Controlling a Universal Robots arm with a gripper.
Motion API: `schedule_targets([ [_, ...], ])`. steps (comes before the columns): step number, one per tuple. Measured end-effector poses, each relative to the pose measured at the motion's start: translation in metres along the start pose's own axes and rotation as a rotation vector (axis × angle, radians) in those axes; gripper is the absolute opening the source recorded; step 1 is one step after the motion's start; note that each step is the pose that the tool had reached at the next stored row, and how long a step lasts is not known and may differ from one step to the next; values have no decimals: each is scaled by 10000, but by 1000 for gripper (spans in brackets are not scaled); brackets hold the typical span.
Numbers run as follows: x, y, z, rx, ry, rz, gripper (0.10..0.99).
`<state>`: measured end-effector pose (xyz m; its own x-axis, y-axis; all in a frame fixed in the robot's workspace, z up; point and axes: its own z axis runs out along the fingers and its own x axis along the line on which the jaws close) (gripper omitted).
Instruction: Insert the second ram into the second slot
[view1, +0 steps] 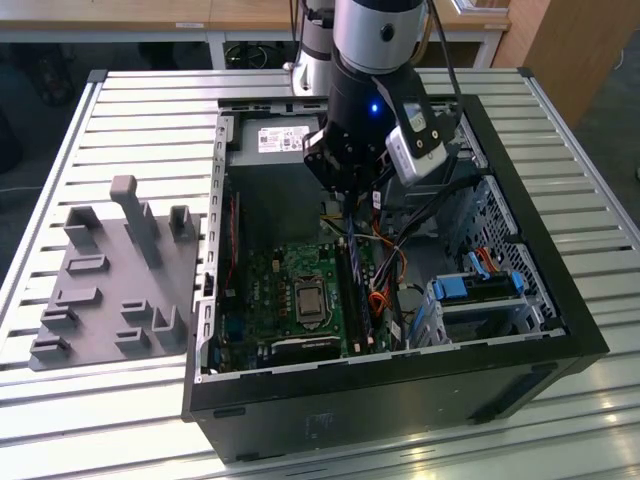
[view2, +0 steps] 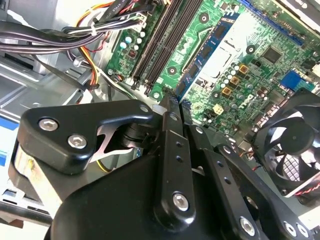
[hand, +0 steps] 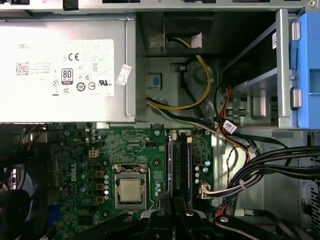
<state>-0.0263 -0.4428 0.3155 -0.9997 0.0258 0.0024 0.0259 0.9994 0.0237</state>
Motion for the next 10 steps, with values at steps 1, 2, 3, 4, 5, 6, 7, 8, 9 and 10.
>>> schedule_targets([
  [1, 0, 0, 7, 0, 0, -2, 137],
  [2, 0, -1, 16, 0, 0, -5, 137],
  [3, 0, -1, 25, 0, 0, -8, 137],
  [4, 0, -1, 36, 0, 0, -12, 137],
  [5, 0, -1, 51, -1, 0, -18, 137],
  [6, 0, -2, 66, -1, 0, -21, 137],
  [7, 0, -2, 78, -1, 0, -24, 137],
  [8, 0, -2, 90, -1, 0, -25, 137],
  [9, 0, -2, 97, -1, 0, -27, 137],
  [10, 0, -2, 102, 0, 0, -28, 137],
])
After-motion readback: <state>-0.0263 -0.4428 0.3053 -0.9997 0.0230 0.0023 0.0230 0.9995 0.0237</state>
